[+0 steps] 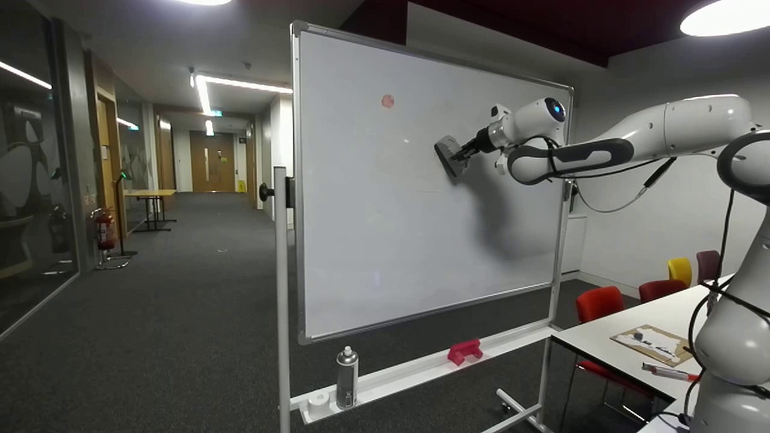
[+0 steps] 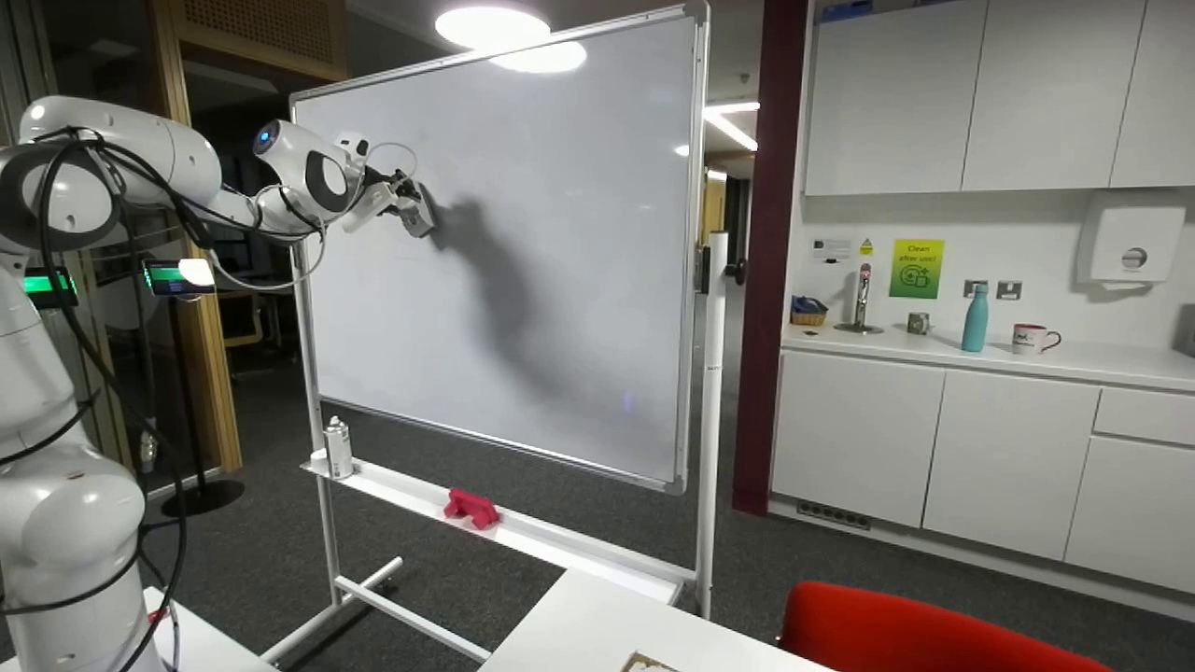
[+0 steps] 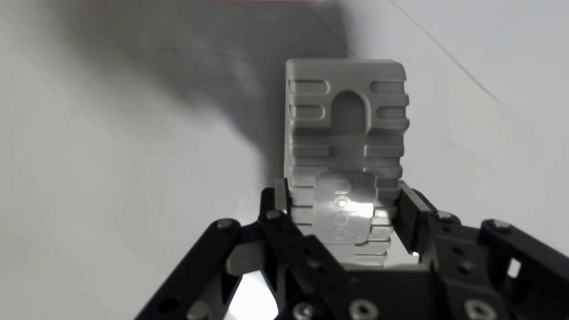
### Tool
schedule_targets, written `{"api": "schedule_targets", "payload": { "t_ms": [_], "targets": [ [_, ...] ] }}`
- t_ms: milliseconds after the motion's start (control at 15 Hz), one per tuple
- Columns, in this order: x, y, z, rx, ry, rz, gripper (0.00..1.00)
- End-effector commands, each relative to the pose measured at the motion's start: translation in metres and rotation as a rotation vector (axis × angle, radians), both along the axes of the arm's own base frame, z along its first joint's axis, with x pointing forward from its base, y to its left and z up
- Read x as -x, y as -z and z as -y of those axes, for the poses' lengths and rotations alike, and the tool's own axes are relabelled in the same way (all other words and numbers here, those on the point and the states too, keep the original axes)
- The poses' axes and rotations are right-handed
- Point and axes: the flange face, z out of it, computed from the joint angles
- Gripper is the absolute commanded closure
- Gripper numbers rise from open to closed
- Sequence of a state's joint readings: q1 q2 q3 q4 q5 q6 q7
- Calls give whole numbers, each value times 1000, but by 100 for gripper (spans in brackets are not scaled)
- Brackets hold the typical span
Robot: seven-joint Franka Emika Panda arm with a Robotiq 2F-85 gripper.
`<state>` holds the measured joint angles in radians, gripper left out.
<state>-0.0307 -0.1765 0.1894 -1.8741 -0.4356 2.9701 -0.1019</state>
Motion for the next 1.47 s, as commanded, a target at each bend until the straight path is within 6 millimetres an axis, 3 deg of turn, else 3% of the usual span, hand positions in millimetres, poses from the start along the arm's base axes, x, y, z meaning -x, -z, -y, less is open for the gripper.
{"api": "schedule_targets", "payload": {
  "t_ms": [0,67,467,800,1400],
  "targets": [
    [0,0,0,0,0,0,43],
    [0,0,0,-1,0,0,68],
    [-13,10,1,11,-62,67,68],
    [-23,23,17,51,-78,113,68],
    [6,-23,23,-4,-101,269,68]
  ]
}}
